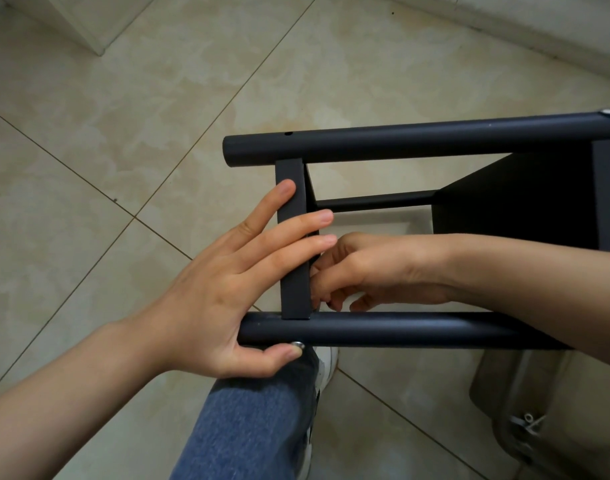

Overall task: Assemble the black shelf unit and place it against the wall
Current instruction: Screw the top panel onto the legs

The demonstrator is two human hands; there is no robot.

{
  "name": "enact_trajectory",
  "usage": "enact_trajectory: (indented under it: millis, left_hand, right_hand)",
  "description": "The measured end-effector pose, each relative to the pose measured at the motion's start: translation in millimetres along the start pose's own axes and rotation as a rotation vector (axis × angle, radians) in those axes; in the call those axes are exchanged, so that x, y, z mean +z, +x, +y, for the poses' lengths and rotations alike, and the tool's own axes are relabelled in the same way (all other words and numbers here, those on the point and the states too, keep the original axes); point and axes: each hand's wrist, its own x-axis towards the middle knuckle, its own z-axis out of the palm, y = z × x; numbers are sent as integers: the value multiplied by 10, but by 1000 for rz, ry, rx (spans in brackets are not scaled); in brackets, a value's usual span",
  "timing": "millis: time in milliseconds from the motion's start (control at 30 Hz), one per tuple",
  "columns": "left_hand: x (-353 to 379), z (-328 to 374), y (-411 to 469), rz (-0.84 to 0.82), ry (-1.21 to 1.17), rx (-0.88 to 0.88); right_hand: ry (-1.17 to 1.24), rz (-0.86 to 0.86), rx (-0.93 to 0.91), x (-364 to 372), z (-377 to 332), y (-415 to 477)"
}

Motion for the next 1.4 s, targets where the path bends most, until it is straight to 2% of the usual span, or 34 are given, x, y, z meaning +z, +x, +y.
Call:
enact_trajectory:
  millis: [300,900,1167,1300,1400]
  left_hand:
    - [5,-4,-8,4,-8,-11]
    - [4,-9,-3,6,-8,0]
    - [12,-4,-18,7,1,3]
    - [15,6,-27,7,-3,6]
    - [21,7,-31,9,-4,12]
  right_hand:
    - [124,-28,4,-34,2,-16]
    - [10,11,0,29,-11,6]
    - [80,-3,-19,19,-4,-15]
    - [33,46,-7,53,10,-2]
    - [46,7,-8,72,22,-4]
